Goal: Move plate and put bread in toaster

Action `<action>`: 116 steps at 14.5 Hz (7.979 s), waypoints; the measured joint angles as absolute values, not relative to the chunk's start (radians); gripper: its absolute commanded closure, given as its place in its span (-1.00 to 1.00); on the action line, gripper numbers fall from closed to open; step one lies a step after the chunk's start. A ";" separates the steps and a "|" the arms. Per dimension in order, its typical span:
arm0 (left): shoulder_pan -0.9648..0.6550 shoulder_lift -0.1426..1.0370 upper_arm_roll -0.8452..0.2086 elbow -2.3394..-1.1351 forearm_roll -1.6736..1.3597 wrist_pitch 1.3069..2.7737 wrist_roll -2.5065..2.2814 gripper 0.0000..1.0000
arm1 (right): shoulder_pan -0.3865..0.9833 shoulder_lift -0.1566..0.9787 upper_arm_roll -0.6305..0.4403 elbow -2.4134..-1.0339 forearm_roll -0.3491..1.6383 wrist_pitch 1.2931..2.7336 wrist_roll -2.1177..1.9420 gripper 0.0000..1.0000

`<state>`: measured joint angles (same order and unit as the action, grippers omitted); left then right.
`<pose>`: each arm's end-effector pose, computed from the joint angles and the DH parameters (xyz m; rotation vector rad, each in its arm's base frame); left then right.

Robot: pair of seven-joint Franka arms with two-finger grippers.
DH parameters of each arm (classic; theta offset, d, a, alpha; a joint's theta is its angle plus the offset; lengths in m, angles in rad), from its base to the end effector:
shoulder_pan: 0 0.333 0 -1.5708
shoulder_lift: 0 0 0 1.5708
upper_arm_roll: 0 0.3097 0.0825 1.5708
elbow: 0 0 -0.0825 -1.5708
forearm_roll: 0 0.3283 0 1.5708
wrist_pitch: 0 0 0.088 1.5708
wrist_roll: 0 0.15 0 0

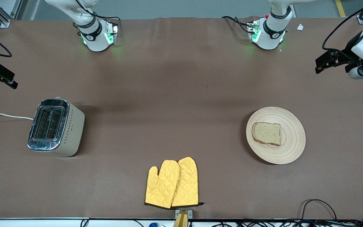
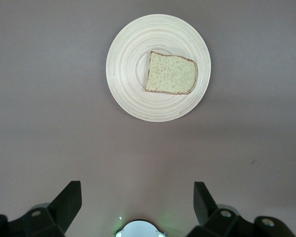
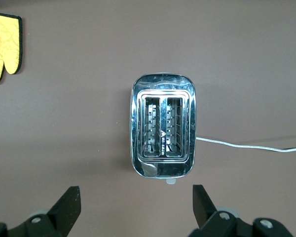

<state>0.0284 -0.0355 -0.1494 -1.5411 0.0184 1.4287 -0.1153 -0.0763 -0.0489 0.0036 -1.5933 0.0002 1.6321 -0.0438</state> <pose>0.4668 -0.0551 0.5927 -3.1069 0.0054 0.1150 0.4928 -0.0358 0.5958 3.1332 -0.0453 0.1373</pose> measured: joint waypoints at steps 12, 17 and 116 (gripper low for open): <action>0.151 0.137 -0.140 -1.512 -0.078 1.533 -0.084 -1.00 | -0.076 -0.049 0.003 -1.594 0.000 1.631 -0.044 -1.00; 0.289 0.353 -0.138 -1.508 -0.222 1.713 0.027 -1.00 | -0.076 -0.049 0.004 -1.594 0.000 1.630 -0.044 -1.00; 0.585 0.731 -0.676 -1.445 -0.430 1.800 0.100 -1.00 | 0.586 0.586 0.011 -1.802 0.100 2.354 0.764 0.26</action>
<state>0.5853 0.7307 -0.6763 -1.4446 -0.4301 1.7998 0.1004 0.5859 0.5860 0.0114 -1.8022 0.1000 2.3543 0.7641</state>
